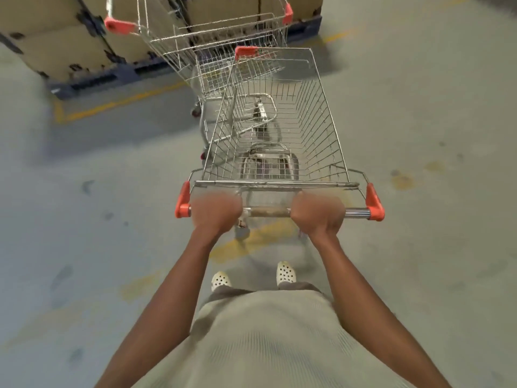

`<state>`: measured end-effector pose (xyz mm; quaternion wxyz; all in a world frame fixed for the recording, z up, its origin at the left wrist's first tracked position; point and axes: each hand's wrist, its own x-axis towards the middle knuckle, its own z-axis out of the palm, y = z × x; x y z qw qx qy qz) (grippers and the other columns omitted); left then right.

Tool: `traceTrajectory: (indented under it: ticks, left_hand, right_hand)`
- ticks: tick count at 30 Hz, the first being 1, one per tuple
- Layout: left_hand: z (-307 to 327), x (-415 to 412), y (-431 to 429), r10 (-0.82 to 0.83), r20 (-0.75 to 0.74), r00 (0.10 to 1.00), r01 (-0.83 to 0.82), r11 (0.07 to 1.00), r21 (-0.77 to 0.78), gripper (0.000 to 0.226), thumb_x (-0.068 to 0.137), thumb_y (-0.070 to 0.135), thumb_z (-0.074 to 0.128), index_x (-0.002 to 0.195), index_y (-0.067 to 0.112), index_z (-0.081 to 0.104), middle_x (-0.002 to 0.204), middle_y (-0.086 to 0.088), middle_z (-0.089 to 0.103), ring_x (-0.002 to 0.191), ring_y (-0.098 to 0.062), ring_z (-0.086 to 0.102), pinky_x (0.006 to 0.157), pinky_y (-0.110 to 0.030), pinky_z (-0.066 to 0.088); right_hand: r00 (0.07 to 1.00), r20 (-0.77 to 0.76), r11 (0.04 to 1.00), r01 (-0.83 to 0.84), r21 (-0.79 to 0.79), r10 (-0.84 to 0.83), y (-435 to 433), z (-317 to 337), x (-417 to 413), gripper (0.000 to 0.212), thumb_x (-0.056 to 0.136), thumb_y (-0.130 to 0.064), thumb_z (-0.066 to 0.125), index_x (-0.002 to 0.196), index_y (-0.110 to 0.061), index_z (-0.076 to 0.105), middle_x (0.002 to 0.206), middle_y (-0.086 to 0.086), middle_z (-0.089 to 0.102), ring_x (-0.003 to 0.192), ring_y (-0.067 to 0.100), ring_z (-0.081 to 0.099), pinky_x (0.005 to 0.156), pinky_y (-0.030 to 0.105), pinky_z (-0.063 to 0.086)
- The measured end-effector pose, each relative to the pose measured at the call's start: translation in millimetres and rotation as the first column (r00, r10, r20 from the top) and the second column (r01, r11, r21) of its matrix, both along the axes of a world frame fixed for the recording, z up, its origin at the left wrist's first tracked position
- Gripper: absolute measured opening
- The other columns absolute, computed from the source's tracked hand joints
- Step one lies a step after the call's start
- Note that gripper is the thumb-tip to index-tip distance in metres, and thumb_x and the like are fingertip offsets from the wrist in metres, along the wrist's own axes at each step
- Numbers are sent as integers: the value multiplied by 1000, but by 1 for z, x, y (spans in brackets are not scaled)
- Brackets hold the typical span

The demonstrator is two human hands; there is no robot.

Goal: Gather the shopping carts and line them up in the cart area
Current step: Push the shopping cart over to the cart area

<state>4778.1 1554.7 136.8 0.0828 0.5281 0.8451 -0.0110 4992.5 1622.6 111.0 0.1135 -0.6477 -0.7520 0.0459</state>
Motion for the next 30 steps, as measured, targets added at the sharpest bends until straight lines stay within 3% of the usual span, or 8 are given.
traceTrajectory:
  ticks: [7, 12, 18, 22, 25, 30]
  left_hand:
    - [0, 29, 6, 154, -14, 988, -154, 988, 10, 49, 98, 39, 40, 80, 4, 70, 87, -19, 71, 84, -34, 66, 66, -33, 32]
    - [-2, 41, -6, 247, -6, 969, -247, 969, 18, 50, 99, 40, 37, 81, 6, 69, 87, -17, 70, 84, -33, 65, 66, -33, 33]
    - [-4, 41, -31, 356, -4, 934, -356, 934, 25, 49, 98, 43, 36, 78, 9, 65, 87, -17, 70, 82, -34, 64, 67, -35, 35]
    - [-3, 38, -50, 428, -18, 904, -428, 904, -6, 53, 98, 43, 34, 89, 6, 72, 87, -17, 70, 77, -31, 58, 70, -37, 39]
    - [-4, 35, -67, 489, -23, 872, -490, 872, -14, 55, 98, 44, 33, 87, 8, 74, 83, -15, 69, 74, -29, 56, 69, -36, 39]
    - [-10, 30, -99, 594, -32, 804, -595, 803, -32, 66, 89, 50, 22, 80, 10, 73, 71, -10, 62, 68, -28, 55, 64, -35, 38]
  right_hand:
    - [988, -31, 988, -148, 50, 149, 44, 0, 13, 54, 92, -33, 41, 52, -8, 67, 43, 11, 54, 42, 23, 32, 64, 33, 37]
    - [956, -30, 955, -290, 63, 292, 59, 1, 9, 53, 93, -32, 43, 53, -6, 67, 41, 2, 37, 40, 22, 33, 63, 32, 30]
    - [924, -16, 917, -377, 134, 382, 56, -3, -6, 53, 91, -34, 42, 55, -8, 71, 43, 11, 55, 43, 22, 27, 62, 31, 27]
    - [892, -39, 880, -436, 188, 450, 47, -3, -21, 54, 90, -33, 40, 53, -10, 71, 39, 10, 52, 38, 23, 30, 60, 29, 33]
    - [853, -57, 843, -500, 198, 519, 39, -5, -33, 52, 89, -32, 42, 54, -9, 72, 39, 11, 52, 34, 27, 44, 59, 28, 39]
    - [786, -66, 779, -593, 203, 615, 25, -6, -56, 50, 89, -32, 44, 54, -9, 71, 39, 10, 52, 33, 26, 45, 60, 28, 40]
